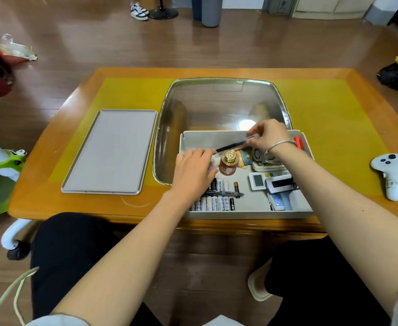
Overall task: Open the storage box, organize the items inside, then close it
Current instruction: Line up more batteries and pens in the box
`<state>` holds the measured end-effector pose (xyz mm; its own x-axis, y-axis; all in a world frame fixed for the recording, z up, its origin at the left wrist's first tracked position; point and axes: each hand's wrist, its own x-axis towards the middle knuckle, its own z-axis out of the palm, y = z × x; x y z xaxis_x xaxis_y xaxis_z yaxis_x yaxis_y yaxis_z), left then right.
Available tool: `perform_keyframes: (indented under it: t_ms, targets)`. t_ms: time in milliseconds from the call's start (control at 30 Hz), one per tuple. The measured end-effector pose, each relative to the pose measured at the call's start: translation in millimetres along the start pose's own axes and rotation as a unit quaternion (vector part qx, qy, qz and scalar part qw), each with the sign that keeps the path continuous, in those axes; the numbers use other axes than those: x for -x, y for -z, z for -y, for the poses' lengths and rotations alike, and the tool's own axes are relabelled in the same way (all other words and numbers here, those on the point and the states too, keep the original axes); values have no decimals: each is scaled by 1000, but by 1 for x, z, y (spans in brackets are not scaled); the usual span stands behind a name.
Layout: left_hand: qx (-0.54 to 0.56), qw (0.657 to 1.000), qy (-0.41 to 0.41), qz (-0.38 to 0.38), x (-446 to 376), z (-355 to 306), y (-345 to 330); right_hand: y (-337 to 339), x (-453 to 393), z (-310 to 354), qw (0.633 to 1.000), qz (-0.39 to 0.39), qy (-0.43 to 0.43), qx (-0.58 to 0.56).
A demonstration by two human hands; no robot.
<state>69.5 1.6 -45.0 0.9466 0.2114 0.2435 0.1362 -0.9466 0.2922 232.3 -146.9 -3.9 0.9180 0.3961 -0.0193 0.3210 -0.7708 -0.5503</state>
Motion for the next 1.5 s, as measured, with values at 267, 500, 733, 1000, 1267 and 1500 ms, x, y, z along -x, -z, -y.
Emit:
perform_keyframes:
  t_ms: [267,500,733,1000,1267,1500]
  targets:
    - [-94,995,12,30,-31,1,0,-4,1,14,963,46,119,238]
    - [-173,982,4,75,-35,28,8,30,22,-10,994,36,89,43]
    - [-161,984,-8,71,-41,32,7,39,47,-15,979,190,76,18]
    - [-141,989,2,49,-37,34,-2,4,1,3,962,-2,106,252]
    - [-118,992,11,43,-37,35,-5,-17,-15,10,903,-9,194,383]
    - [-108,993,15,47,-37,35,-3,-25,-19,18,886,13,163,433]
